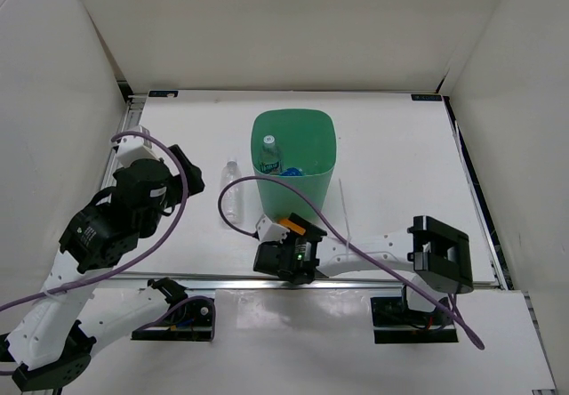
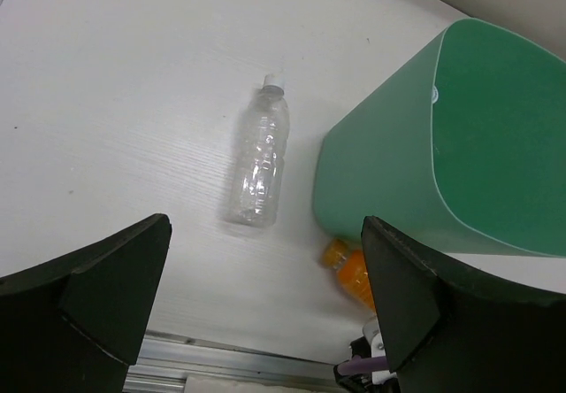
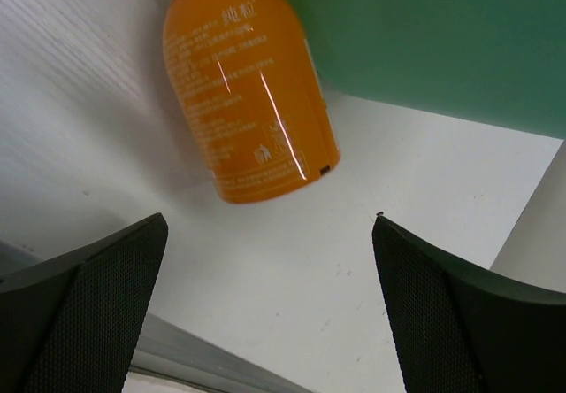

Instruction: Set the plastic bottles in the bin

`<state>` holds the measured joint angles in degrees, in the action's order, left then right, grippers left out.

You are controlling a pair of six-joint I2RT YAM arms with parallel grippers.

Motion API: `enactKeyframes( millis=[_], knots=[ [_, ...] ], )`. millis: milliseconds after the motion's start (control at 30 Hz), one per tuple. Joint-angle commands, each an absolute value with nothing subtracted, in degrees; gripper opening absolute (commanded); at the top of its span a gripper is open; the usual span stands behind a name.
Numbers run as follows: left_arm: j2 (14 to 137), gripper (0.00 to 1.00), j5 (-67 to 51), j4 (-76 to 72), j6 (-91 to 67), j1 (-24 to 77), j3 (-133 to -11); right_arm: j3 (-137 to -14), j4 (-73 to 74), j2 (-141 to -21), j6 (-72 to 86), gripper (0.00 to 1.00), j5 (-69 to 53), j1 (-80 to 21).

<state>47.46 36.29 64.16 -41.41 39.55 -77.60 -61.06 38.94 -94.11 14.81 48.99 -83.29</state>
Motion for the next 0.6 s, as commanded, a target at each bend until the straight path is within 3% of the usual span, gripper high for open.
enactKeyframes(
  millis=[0,567],
  knots=[
    [47.5,1.00,36.9,66.7,-43.0,39.6,-79.2,-61.4,35.2,-96.2,16.4,1.00,51.6,-83.6],
    [47.5,1.00,34.2,68.5,-44.7,39.6,-79.3,-59.2,27.6,-100.4,12.9,1.00,45.3,-73.7]
  ],
)
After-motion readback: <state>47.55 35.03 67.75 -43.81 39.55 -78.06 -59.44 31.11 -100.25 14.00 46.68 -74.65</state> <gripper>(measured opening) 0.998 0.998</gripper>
